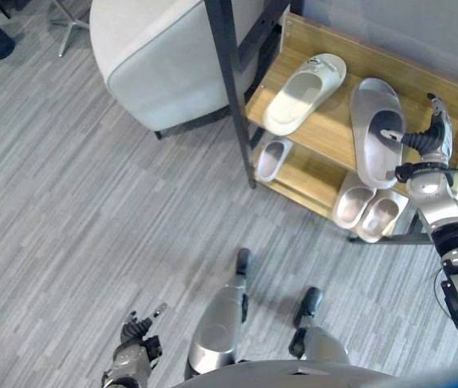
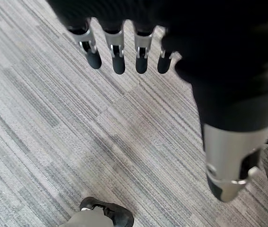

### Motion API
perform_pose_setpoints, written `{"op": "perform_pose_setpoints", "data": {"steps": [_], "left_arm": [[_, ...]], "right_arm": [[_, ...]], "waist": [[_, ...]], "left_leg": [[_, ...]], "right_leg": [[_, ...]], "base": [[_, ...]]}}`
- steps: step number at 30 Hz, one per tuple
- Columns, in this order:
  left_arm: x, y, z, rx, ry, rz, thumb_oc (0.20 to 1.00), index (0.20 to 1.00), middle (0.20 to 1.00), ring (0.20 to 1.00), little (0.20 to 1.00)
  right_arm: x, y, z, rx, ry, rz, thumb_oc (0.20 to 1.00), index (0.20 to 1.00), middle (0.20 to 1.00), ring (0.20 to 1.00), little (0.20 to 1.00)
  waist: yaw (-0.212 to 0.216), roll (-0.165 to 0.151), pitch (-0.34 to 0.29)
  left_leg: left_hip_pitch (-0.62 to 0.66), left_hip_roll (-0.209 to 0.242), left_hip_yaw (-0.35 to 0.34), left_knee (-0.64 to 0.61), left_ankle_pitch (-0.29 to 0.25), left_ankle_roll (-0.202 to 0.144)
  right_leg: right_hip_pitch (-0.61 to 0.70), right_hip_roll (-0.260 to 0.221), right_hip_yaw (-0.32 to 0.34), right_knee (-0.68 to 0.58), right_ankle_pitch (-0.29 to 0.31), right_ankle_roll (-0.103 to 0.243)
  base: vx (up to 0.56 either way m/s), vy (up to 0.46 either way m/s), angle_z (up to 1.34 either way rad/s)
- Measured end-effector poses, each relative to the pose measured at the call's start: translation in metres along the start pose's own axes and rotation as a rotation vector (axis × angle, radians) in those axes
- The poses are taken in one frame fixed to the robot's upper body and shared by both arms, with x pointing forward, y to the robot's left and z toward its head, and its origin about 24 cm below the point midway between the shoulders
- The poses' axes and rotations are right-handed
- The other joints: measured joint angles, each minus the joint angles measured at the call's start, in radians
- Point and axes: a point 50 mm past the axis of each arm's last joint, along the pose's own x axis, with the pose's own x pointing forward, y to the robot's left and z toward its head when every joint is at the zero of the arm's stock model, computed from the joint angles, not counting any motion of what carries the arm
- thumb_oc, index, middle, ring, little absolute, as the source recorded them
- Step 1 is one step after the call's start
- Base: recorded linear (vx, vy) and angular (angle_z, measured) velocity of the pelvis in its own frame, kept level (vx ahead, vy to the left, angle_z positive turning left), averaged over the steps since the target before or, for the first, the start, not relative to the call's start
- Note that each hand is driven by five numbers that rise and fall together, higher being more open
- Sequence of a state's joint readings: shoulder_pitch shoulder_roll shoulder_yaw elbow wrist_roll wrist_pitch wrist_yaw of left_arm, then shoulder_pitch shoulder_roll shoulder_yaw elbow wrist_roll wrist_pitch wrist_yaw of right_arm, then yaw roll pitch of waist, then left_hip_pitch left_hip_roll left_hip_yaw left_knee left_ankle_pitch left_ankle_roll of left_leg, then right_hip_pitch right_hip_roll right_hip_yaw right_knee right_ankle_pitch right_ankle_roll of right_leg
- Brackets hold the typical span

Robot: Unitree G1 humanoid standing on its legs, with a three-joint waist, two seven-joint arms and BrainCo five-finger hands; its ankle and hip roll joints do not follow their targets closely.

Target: Arrange the slippers neatly on the shoe rack.

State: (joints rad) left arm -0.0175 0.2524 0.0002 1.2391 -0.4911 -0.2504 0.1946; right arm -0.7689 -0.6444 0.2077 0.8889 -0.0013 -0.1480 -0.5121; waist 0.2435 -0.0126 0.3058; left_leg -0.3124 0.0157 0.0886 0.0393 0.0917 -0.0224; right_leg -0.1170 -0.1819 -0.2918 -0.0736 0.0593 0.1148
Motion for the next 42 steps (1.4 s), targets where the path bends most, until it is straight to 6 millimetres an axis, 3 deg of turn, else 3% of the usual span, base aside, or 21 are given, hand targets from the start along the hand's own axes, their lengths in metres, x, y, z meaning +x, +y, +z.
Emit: {"op": "perform_pose_setpoints", "data": {"steps": [4,5,6,11,16,26,31,34,37,38,41,42], "left_arm": [[0.000,0.000,0.000,0.000,0.000,-0.002,1.000,1.000,1.000,1.000,1.000],[0.000,-0.001,0.000,0.000,0.002,-0.005,1.000,1.000,1.000,1.000,1.000],[0.000,-0.002,-0.001,0.003,0.004,-0.010,1.000,1.000,1.000,1.000,1.000],[-0.003,-0.001,-0.012,0.044,0.042,-0.037,1.000,1.000,1.000,1.000,1.000],[-0.002,0.000,-0.011,0.017,0.043,-0.036,1.000,1.000,1.000,1.000,1.000],[0.003,-0.009,0.010,0.042,-0.023,-0.048,1.000,1.000,1.000,1.000,1.000],[0.006,-0.016,0.029,0.048,-0.087,-0.033,1.000,1.000,1.000,1.000,1.000],[0.007,-0.021,0.044,0.093,-0.139,-0.022,1.000,1.000,1.000,1.000,1.000],[0.008,-0.023,0.051,0.138,-0.168,-0.011,1.000,1.000,1.000,1.000,1.000],[0.009,-0.024,0.058,0.174,-0.199,-0.013,1.000,1.000,1.000,1.000,1.000],[0.010,-0.021,0.064,0.160,-0.215,0.019,1.000,1.000,1.000,1.000,1.000],[0.010,-0.014,0.064,0.132,-0.210,0.056,1.000,1.000,1.000,1.000,1.000]], "right_arm": [[0.004,-0.004,-0.004,0.030,0.049,-0.018,1.000,1.000,1.000,1.000,1.000],[0.003,-0.004,-0.010,0.023,0.074,-0.017,0.523,0.523,0.523,0.523,0.523],[0.003,-0.004,-0.013,0.018,0.091,-0.016,0.200,0.200,0.200,0.200,0.200],[0.006,-0.007,-0.023,0.034,0.176,-0.022,0.200,0.200,0.200,0.200,0.200],[0.001,0.003,-0.026,0.020,0.187,0.027,0.200,0.200,0.200,0.200,0.200],[-0.026,0.032,-0.033,0.011,0.175,0.035,0.200,0.200,0.200,0.200,0.200],[-0.054,0.041,-0.036,0.033,0.128,-0.027,0.200,0.200,0.200,0.200,0.200],[-0.083,0.048,-0.040,0.070,0.111,-0.013,0.200,0.200,0.200,0.200,0.200],[-0.101,0.056,-0.049,0.071,0.141,0.023,0.200,0.200,0.200,0.200,0.200],[-0.115,0.061,-0.056,0.077,0.171,0.047,0.200,0.200,0.200,0.200,0.200],[-0.133,0.058,-0.067,0.085,0.194,0.089,0.200,0.200,0.200,0.200,0.200],[-0.151,0.055,-0.080,0.077,0.220,0.126,0.200,0.200,0.200,0.200,0.200]], "waist": [[0.014,0.004,-0.003],[0.023,0.007,-0.005],[0.027,0.012,-0.009],[0.032,0.007,-0.052],[0.039,-0.005,-0.076],[0.031,-0.044,-0.109],[-0.002,-0.049,-0.107],[-0.026,-0.061,-0.101],[-0.047,-0.074,-0.101],[-0.071,-0.081,-0.102],[-0.087,-0.094,-0.097],[-0.097,-0.101,-0.095]], "left_leg": [[-0.020,-0.002,-0.007,0.001,0.000,0.000],[-0.022,-0.004,-0.010,0.000,0.000,0.000],[-0.028,-0.008,-0.019,0.000,0.000,0.000],[-0.050,-0.019,-0.028,0.015,0.000,0.000],[-0.058,-0.018,-0.035,0.017,0.000,0.000],[-0.091,-0.017,-0.040,0.045,0.000,0.000],[-0.089,-0.017,-0.035,0.050,-0.004,-0.004],[-0.072,-0.013,-0.015,0.050,-0.010,0.005],[-0.047,-0.013,0.007,0.051,-0.019,0.013],[-0.036,-0.014,0.015,0.050,-0.022,0.017],[-0.004,-0.013,0.044,0.051,-0.032,0.026],[0.024,-0.014,0.054,0.052,-0.043,0.029]], "right_leg": [[-0.014,0.000,-0.007,-0.004,0.001,0.001],[-0.014,-0.001,-0.011,-0.006,0.001,0.001],[-0.014,-0.002,-0.021,-0.007,0.000,0.002],[-0.019,-0.012,-0.029,-0.011,-0.001,0.006],[-0.026,-0.010,-0.030,-0.008,0.001,0.010],[-0.055,-0.014,-0.029,0.014,0.005,0.012],[-0.055,-0.015,-0.021,0.015,0.012,0.010],[-0.048,-0.020,-0.007,0.017,0.015,0.010],[-0.039,-0.022,0.021,0.017,0.017,0.012],[-0.033,-0.027,0.031,0.017,0.019,0.012],[-0.018,-0.028,0.061,0.021,0.022,0.015],[0.002,-0.031,0.069,0.024,0.021,0.015]], "base": [[0.05,0.015,0.05],[0.06,0.016,0.13],[0.08,0.022,0.20],[0.05,-0.002,0.09],[0.00,0.000,0.00],[0.00,-0.001,0.00],[-0.01,0.003,-0.03],[0.03,0.015,-0.15],[0.02,0.030,-0.26],[0.02,0.030,-0.15],[0.03,0.042,-0.28],[0.02,0.094,-0.20]]}}
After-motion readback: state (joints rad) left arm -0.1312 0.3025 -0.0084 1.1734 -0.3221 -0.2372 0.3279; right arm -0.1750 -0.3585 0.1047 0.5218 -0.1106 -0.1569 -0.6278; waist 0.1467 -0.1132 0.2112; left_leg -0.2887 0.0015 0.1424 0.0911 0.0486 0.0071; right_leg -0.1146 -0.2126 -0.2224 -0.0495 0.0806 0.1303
